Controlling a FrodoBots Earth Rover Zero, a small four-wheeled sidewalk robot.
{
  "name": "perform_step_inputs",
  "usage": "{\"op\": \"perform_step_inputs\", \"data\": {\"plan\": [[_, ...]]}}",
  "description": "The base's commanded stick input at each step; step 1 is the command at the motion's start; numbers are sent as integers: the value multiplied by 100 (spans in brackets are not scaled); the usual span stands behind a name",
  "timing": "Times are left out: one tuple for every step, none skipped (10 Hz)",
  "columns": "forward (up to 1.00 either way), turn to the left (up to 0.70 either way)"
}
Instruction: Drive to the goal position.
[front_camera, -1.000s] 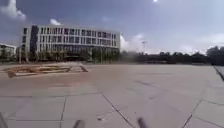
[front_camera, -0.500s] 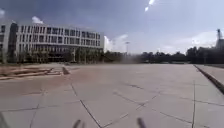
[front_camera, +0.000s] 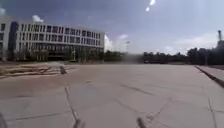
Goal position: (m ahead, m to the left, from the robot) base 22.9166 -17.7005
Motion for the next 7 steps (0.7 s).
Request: {"op": "perform_step_inputs", "data": {"plan": [[70, 0], [70, 0], [70, 0], [70, 0], [70, -4], [70, -16], [70, -30]]}}
